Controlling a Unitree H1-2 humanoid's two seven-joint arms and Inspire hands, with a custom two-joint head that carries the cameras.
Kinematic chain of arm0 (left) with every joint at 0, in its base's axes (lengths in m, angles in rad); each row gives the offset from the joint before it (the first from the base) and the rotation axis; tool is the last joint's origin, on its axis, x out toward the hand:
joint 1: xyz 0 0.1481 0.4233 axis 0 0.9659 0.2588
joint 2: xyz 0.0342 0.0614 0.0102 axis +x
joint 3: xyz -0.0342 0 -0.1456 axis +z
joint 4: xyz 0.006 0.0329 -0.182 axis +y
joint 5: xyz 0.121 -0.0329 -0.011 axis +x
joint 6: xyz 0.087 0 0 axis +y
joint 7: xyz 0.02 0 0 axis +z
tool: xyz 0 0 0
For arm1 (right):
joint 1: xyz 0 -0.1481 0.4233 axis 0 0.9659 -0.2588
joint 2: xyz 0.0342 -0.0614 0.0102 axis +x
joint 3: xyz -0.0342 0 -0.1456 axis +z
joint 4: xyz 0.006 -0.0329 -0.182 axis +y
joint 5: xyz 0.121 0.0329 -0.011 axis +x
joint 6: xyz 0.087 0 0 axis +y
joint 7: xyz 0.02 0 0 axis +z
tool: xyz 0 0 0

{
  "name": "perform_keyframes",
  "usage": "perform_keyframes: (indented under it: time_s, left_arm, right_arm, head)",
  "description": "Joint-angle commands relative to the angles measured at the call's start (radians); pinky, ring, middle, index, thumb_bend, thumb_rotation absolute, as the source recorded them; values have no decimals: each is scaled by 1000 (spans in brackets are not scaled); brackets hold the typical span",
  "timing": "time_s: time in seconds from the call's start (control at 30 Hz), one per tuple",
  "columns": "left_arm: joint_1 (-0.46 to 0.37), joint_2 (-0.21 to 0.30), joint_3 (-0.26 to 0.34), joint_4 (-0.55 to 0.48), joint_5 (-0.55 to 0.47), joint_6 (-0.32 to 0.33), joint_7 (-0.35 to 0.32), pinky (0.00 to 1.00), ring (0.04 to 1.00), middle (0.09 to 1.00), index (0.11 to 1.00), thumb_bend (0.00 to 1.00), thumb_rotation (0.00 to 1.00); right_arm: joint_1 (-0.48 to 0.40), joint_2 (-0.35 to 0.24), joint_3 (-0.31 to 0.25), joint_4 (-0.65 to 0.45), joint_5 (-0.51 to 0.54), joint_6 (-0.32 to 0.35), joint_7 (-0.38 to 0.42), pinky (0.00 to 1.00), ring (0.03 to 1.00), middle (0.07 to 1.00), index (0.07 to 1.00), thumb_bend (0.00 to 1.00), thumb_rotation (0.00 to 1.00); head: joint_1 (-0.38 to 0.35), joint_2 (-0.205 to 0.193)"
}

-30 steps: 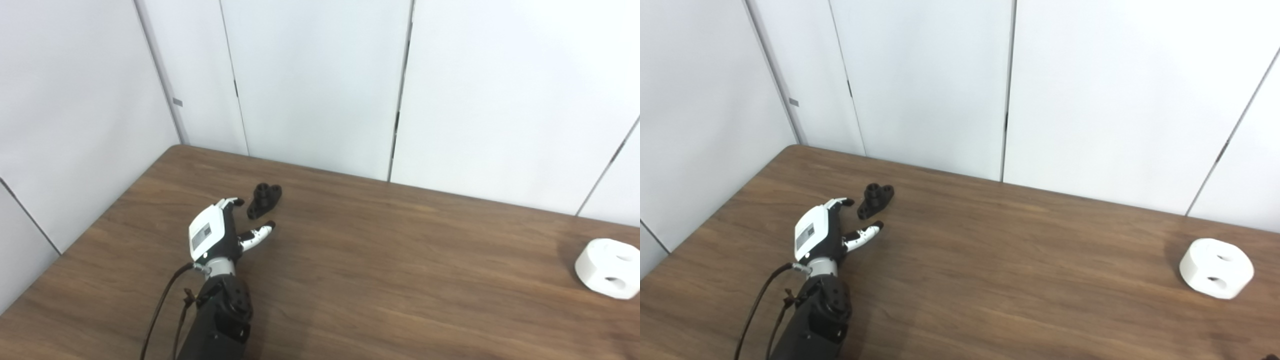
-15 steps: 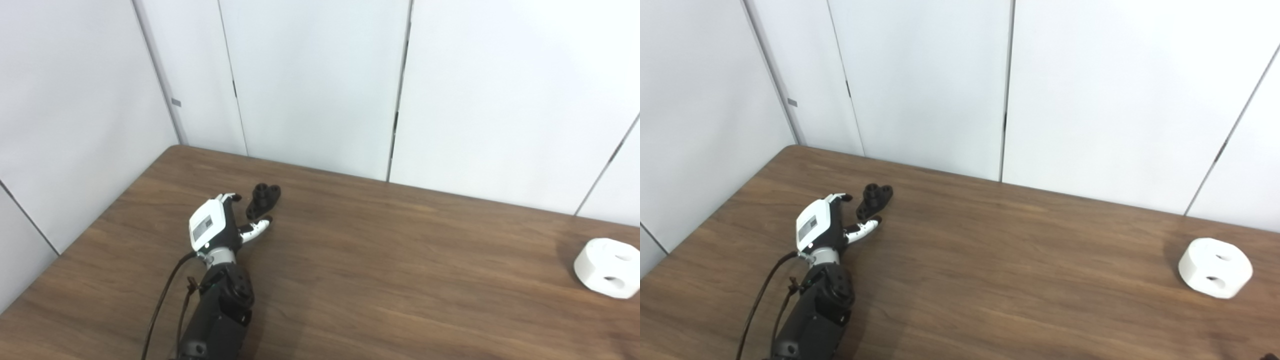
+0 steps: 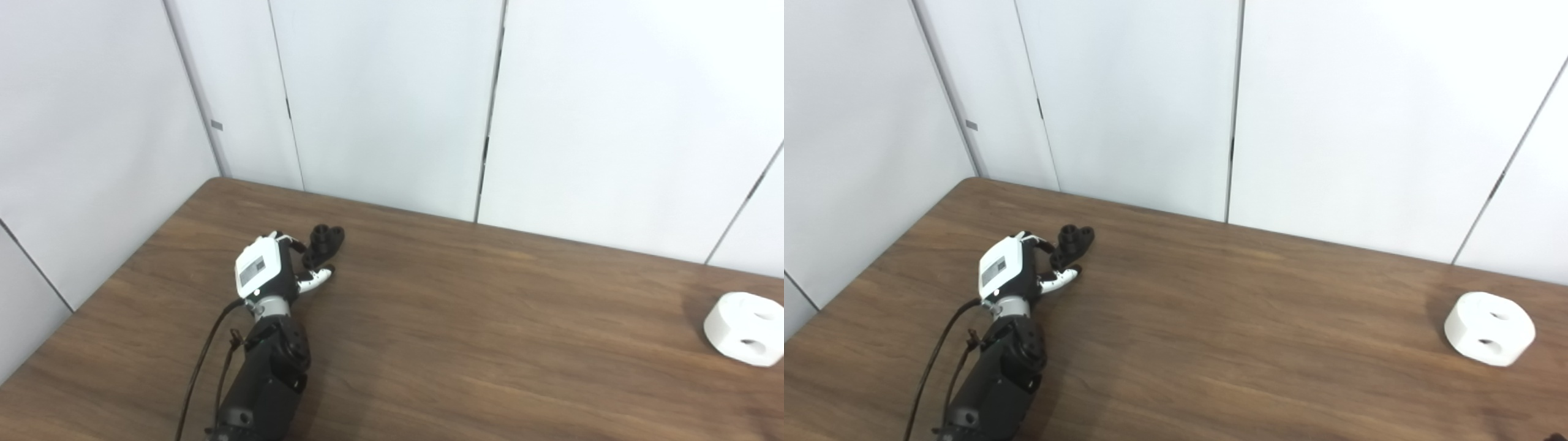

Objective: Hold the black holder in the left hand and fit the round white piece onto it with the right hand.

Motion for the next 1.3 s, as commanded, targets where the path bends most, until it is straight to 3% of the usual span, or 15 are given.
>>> perform_keyframes:
  time_s: [0.0,0.27,0.63,0.7,0.77,0.93,1.27]
  left_arm:
    - [-48,26,-4,-12,66,-2,16,1000,959,898,599,772,325]
    - [-50,16,7,1,131,-2,-9,1000,960,891,582,785,339]
    - [-54,16,10,29,205,-2,-8,1000,952,885,562,761,258]
    - [-55,17,8,33,200,-2,1,1000,949,880,520,617,148]
    - [-56,22,-1,41,185,-3,24,1000,939,867,495,536,85]
    - [-58,32,-25,67,134,-16,84,1000,932,846,488,520,60]
    - [-59,55,-78,87,67,-22,128,990,926,836,489,514,54]
  right_arm:
    - [19,17,13,22,4,2,-9,966,959,931,916,679,962]
    - [19,17,12,25,19,-5,-5,972,951,928,913,655,946]
    - [19,13,11,23,19,2,-3,993,963,933,923,660,949]
    - [18,13,10,25,21,2,-4,992,962,930,921,660,945]
    - [18,12,12,22,15,6,-6,998,968,935,924,671,950]
    - [15,12,12,31,18,1,-3,995,968,939,927,671,946]
    - [12,11,12,41,11,-7,-4,976,954,927,920,664,947]
  head:
    - [1,1]
    - [2,4]
    - [3,5]
    - [3,5]
    - [3,2]
    - [1,3]
    - [-1,1]
